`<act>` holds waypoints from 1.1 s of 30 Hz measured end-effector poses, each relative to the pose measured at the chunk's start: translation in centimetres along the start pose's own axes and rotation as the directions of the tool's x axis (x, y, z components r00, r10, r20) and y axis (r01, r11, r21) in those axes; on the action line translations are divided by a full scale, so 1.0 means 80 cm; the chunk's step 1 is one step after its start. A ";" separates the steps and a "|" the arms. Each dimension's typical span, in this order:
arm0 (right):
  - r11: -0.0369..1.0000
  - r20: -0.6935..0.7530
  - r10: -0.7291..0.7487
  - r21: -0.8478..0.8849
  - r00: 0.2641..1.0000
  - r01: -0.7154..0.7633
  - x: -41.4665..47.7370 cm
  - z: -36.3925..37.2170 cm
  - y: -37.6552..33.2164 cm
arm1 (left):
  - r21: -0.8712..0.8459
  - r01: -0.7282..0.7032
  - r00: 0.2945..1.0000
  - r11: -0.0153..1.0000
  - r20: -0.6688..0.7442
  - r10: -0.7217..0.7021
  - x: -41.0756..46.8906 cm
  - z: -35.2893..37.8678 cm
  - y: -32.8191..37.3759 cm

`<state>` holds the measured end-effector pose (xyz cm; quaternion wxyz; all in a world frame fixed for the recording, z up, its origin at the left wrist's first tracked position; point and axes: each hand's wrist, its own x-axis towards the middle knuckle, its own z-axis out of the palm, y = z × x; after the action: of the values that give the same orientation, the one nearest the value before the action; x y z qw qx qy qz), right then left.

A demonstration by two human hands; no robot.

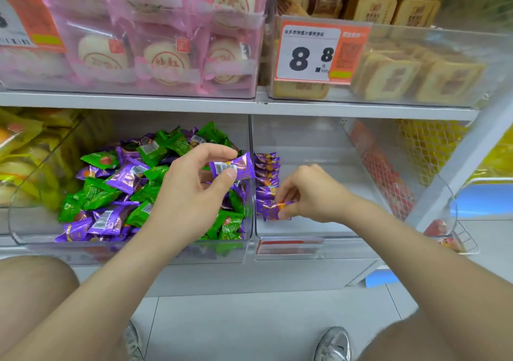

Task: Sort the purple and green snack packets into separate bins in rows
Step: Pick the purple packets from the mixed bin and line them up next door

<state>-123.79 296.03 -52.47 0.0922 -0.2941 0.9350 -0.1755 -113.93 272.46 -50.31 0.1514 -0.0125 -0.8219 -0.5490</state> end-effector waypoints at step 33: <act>0.597 -0.121 0.174 0.802 0.977 -0.007 -0.040 -0.031 -0.076 | -0.095 -0.082 0.972 0.992 0.213 0.100 -0.005 -0.007 0.020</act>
<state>-118.75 293.92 -47.63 0.1345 -0.1563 0.7761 -0.5959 -113.10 272.69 -48.77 0.0850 -0.1166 -0.8079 -0.5714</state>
